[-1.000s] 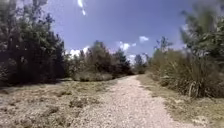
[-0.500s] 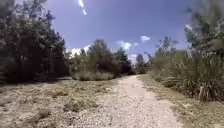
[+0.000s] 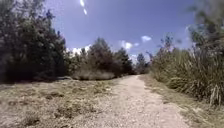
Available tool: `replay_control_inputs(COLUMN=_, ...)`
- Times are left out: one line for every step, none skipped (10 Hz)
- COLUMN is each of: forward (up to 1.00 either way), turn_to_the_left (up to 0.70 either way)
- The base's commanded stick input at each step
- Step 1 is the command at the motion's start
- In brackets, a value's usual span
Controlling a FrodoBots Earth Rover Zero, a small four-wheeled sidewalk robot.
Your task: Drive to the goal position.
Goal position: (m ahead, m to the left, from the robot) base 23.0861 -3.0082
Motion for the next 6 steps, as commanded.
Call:
replay_control_inputs(forward=0.50, turn_to_the_left=0.00)
replay_control_inputs(forward=0.50, turn_to_the_left=0.00)
replay_control_inputs(forward=0.50, turn_to_the_left=0.00)
replay_control_inputs(forward=0.50, turn_to_the_left=0.00)
replay_control_inputs(forward=0.50, turn_to_the_left=0.00)
replay_control_inputs(forward=0.50, turn_to_the_left=0.00)
